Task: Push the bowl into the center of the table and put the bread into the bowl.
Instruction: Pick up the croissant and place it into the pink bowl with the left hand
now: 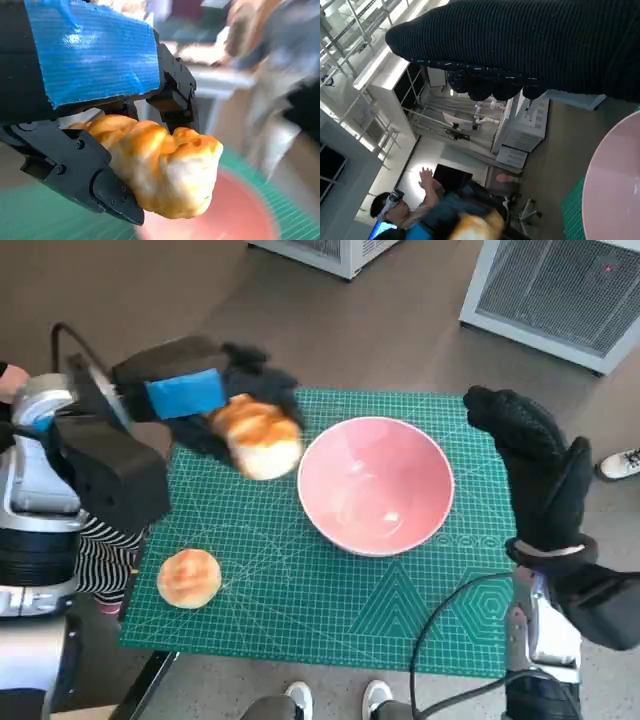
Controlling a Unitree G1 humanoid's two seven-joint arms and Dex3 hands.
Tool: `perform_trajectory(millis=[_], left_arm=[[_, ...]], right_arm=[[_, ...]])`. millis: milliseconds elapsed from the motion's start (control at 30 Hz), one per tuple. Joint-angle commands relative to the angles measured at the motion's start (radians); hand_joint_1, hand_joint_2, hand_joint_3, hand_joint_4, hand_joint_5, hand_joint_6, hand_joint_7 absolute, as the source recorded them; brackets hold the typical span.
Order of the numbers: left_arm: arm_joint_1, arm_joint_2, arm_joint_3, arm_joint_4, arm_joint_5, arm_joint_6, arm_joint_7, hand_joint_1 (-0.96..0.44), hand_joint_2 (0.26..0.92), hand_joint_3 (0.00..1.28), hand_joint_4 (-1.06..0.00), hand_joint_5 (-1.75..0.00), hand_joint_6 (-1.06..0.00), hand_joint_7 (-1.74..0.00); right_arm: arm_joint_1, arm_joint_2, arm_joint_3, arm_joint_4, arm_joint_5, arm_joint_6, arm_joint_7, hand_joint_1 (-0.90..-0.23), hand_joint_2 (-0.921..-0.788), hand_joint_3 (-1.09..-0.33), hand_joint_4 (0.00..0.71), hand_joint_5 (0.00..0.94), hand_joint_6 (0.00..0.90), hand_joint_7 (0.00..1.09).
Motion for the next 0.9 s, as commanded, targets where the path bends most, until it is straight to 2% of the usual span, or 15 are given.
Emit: perform_trajectory(millis=[33, 200, 500, 800, 900], left_arm=[[-0.071, -0.088, -0.042, 0.079, 0.039, -0.082, 0.053, 0.0, 0.916, 0.03, -0.7, -1.06, -0.71, -1.17], [-0.138, -0.163, -0.085, 0.243, 0.086, -0.167, 0.092, 0.0, 0.914, 0.02, -0.73, -1.04, -0.71, -1.15], [-0.232, -0.263, -0.161, 0.538, 0.201, -0.309, 0.196, 0.0, 0.92, 0.04, -0.71, -1.12, -0.67, -1.14], [-0.265, -0.316, -0.248, 0.671, 0.352, -0.335, 0.328, 0.0, 0.92, 0.05, -0.7, -1.14, -0.64, -1.15], [-0.269, -0.33, -0.274, 0.707, 0.391, -0.339, 0.367, 0.0, 0.92, 0.06, -0.69, -1.25, -0.67, -1.04]], right_arm=[[0.014, 0.0, 0.002, 0.02, -0.007, -0.003, -0.004, -0.677, -0.921, -0.659, 0.165, 0.0, 0.09, 0.48], [0.018, 0.003, 0.005, 0.018, -0.012, -0.01, -0.007, -0.674, -0.921, -0.661, 0.165, 0.0, 0.09, 0.47], [0.036, 0.002, 0.007, 0.0, -0.016, -0.017, -0.012, -0.674, -0.921, -0.662, 0.164, 0.0, 0.089, 0.47], [0.05, -0.009, -0.008, -0.001, -0.012, -0.026, -0.013, -0.678, -0.921, -0.66, 0.163, 0.0, 0.083, 0.47], [0.054, -0.01, -0.012, -0.001, -0.014, -0.031, -0.015, -0.669, -0.921, -0.67, 0.159, 0.0, 0.081, 0.47]])
